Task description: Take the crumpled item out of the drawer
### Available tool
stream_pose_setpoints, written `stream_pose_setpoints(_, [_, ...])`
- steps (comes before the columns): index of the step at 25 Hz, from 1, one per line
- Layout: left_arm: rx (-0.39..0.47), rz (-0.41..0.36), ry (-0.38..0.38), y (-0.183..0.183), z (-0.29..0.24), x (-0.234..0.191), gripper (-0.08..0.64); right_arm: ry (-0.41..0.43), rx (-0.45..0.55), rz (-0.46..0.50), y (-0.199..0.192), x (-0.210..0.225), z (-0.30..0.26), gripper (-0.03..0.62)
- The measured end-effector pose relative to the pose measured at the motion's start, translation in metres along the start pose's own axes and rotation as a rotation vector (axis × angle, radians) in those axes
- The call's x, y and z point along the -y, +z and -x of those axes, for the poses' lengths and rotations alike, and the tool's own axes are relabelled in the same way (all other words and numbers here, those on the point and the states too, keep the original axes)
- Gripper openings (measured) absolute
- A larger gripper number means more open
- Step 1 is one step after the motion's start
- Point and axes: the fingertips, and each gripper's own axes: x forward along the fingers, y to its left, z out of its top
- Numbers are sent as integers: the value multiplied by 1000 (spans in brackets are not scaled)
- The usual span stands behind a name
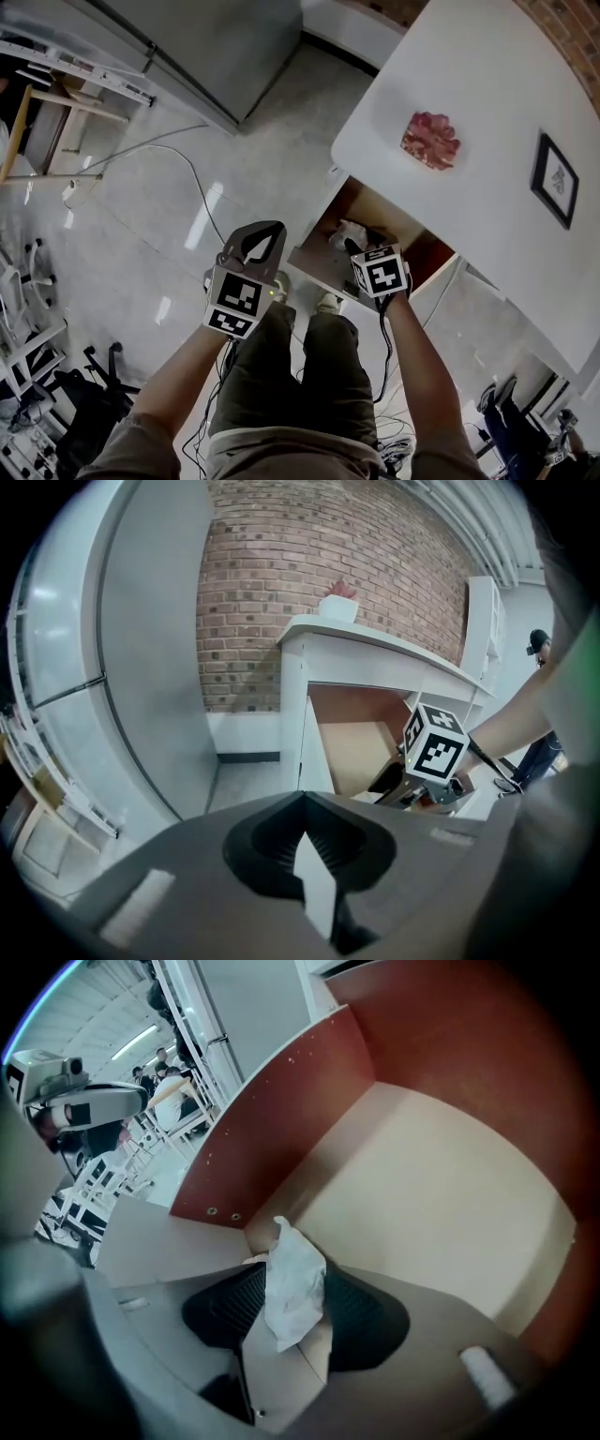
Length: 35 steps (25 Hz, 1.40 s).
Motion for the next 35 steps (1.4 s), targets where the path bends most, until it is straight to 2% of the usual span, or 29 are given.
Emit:
stream_pose_setpoints(3, [-7,-1,-9,-3,1,3,0,4,-3,-15,-2,-1,-2,219])
stream_pose_setpoints(5, [-12,-3,-16,-3,4,6,0,-11,-1,-15,-3,2,-2,162])
stream_pose_setpoints(9, [-8,-10,-17,3,11,10,0,-15,0,-20,-3,1,5,112])
stream_pose_setpoints(15, [5,-28,-13,27,38,17,0,-40,62,-59,3,-10,48,94])
stream_pose_setpoints(21, [40,-50,-20,68,78,27,0,-69,136,-53,28,-27,125,95])
stream_pose_setpoints(30, [137,-84,-24,155,155,48,0,-81,329,-101,79,-53,273,97])
stream_pose_setpoints(35, [215,-123,-25,210,205,61,0,-92,453,-82,113,-69,365,97])
